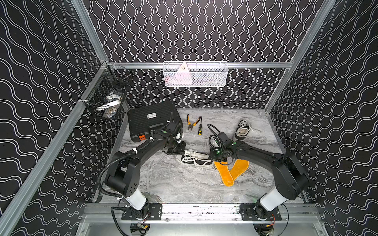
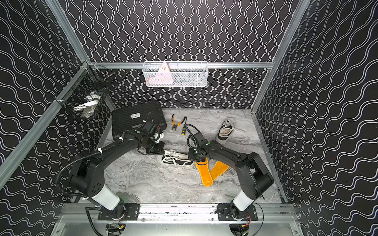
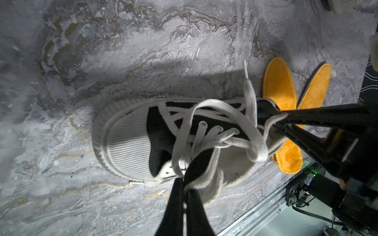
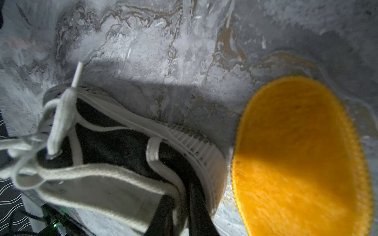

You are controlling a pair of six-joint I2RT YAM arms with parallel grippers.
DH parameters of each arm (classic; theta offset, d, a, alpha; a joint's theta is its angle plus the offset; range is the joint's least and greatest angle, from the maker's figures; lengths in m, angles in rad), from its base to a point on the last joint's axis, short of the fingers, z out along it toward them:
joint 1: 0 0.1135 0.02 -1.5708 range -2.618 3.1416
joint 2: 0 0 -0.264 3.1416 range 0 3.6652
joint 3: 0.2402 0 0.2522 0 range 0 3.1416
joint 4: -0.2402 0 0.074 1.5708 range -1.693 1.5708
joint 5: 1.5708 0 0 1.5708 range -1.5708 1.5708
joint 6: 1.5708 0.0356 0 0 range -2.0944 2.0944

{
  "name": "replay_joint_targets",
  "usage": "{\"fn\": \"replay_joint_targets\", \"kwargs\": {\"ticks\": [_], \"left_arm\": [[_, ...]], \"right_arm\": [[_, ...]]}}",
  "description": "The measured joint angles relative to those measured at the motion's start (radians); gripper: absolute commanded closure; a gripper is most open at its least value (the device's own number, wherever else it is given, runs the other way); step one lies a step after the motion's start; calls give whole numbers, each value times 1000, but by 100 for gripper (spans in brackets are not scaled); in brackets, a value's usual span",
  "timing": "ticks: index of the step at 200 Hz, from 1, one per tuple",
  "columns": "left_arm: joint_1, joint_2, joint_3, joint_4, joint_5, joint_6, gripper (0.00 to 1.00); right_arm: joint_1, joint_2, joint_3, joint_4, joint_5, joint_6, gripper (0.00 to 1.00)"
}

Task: Insert the insole into the shoe
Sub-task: Adjust the shoe at the center of the board.

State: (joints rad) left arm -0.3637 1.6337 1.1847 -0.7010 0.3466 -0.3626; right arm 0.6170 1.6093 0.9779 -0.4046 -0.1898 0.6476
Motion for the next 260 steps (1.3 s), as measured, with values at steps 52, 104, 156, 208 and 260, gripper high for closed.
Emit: {"fn": "replay_joint_targets", "kwargs": {"ticks": [52,104,156,208,260], "left_arm": [[-26,54,88,-19,-37,47,100],[-43,92,139,-25,-44,82,99],[-44,94,139,-34,-48,126,97],[-44,117,160,-54,-94,152,96],[-45,182,238,-50,-160,182,90]], "right_arm": [[10,-27,104,-16,-29,9,45],[13,23,195,-55,-34,-236,40],[19,104,156,14,-37,-410,44],[31,148,154,105,-26,-411,85],[130,-21,-103,276,14,-121,86]]}}
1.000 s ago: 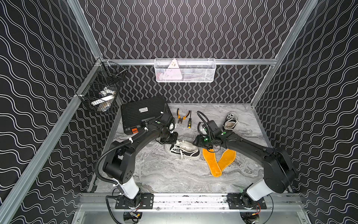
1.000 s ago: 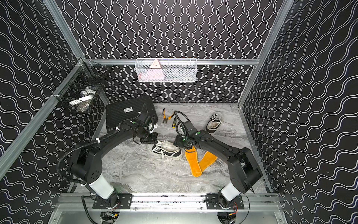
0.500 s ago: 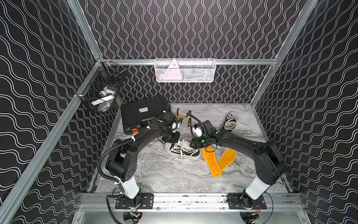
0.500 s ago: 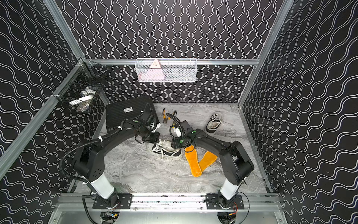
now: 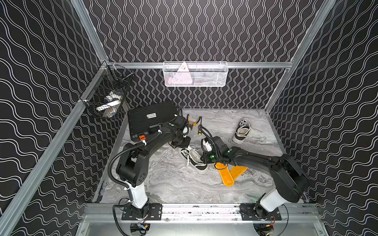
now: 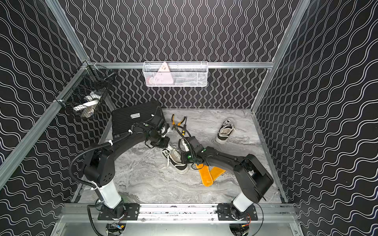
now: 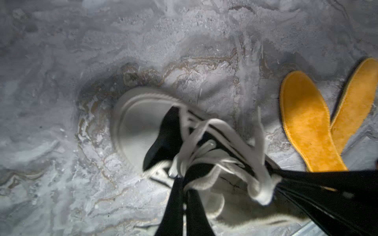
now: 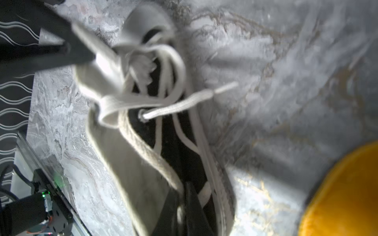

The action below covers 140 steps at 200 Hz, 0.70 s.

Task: Insert the insole into the shoe
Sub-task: Adjust the shoe at the center of the board.

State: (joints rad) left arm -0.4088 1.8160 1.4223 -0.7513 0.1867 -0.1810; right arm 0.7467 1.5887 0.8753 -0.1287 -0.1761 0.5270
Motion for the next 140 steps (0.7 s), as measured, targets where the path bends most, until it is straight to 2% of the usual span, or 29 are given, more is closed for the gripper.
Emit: {"fn": "replay_joint_targets", "kwargs": {"ticks": [33,84,108,140], "left_arm": [[-2,18,-4,17,-9,43,78],[-11,-30,-37,52,-6,48,50],[-11,-83,-43,57,24,44,42],[-11,-144,-48,72,83,5,37]], "right_arm": [[10,-30,-66,88,32,137,71],[-3,-18,62,-24,39,134,46],[-96,-76,69,-76,15,116,41],[-241,-157,22,-202,4,101,39]]}}
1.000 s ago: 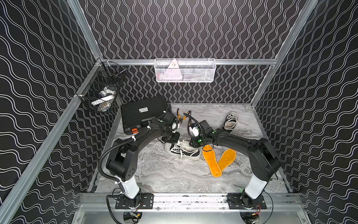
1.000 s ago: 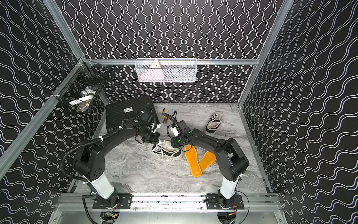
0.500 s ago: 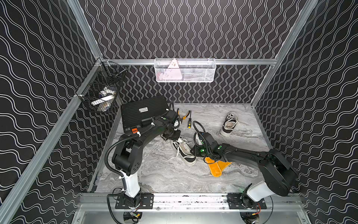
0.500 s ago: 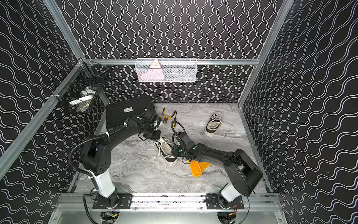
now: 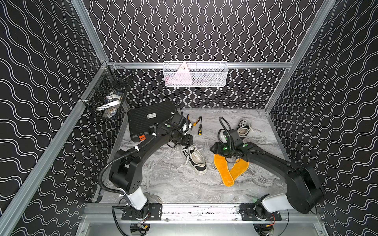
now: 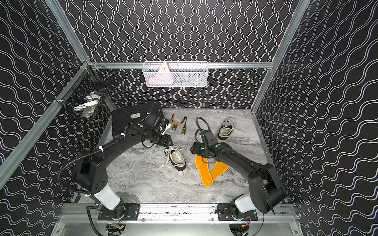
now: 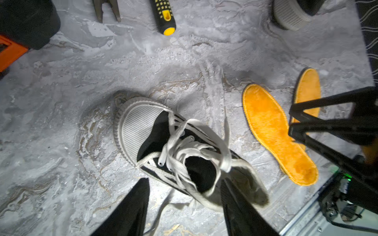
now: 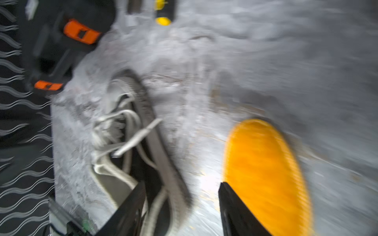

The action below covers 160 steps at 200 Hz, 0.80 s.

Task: Insert the insole into the shoe
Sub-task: Adjust the shoe at the center of the board, then pick up the insole from the center of the board.

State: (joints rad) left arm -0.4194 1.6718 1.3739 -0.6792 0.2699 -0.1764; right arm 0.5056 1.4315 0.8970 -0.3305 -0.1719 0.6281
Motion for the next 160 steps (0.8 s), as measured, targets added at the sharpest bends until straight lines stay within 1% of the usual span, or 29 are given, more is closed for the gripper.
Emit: {"fn": "replay_joint_targets", "kwargs": {"ticks": [28,49,90,107,122,136,160], "left_arm": [[0,-53,-16,0,23,-39,36],[0,-84,-37,-1,20,-64,35],[0,-93,-51,-8,0,-87,35],[0,-98,-53,-13,-11,-87,36],[-4,-101,-53,-25,-17,-86,37],[-30,-111,-56,-39,-41,-82,38],[-121,-162,-97,-55,-84,-75,41]], "right_arm": [[-71,-33,-38,-141,40,-19,40],[-95,-23,-89,-200,69,-38,44],[-96,29,-124,-188,48,-53,51],[-97,43,-126,-163,34,-64,52],[-97,62,-122,-154,28,-67,50],[-97,67,-113,-155,26,-71,47],[-97,60,-81,-159,21,-76,46]]}}
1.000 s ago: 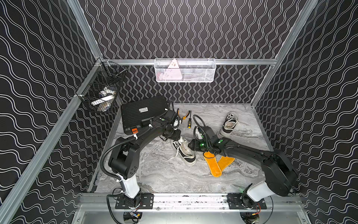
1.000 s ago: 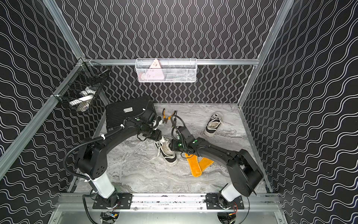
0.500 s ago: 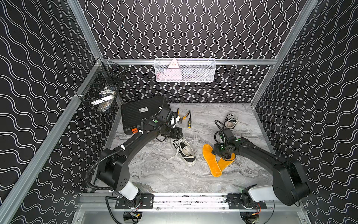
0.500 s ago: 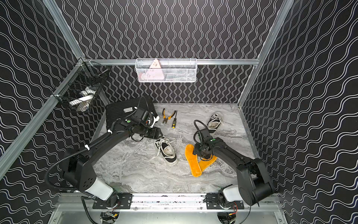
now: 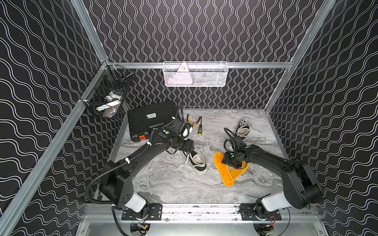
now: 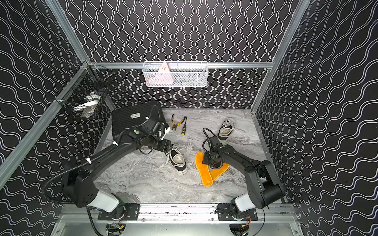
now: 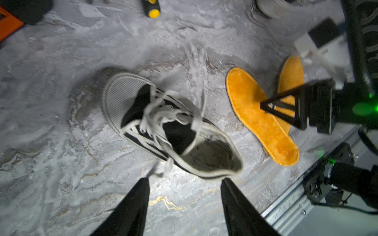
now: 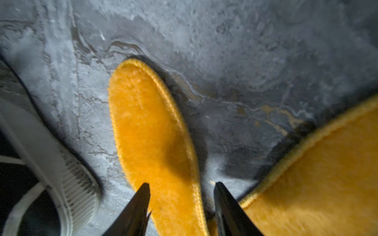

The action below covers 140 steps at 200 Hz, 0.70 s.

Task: Insert the insole into the shoe
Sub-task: Pick up the insole from the center of the board.

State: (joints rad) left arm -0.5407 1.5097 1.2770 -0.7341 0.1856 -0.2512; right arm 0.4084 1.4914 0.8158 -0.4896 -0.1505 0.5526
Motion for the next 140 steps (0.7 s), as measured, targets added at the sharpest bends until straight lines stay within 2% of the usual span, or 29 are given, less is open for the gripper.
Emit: {"fn": "replay_joint_targets", "kwargs": {"ticks": [34,50,80,105,140], "left_arm": [[-43,-18,-40,-23,-71,-1,39],[-46,-25,-42,-26,-85,-10,39],[-48,-29,-39,-29,-101,-10,39],[-43,-22,-34,-29,-102,-8,37],[46,29,-7,-22,79,77,27]], "right_arm": [[0,26,7,0,-8,0,47],[0,45,-5,-3,-9,0,51],[-1,50,-32,16,-22,0,81],[-2,22,-56,43,-51,0,92],[-1,-130,-58,119,-174,-21,96]]}}
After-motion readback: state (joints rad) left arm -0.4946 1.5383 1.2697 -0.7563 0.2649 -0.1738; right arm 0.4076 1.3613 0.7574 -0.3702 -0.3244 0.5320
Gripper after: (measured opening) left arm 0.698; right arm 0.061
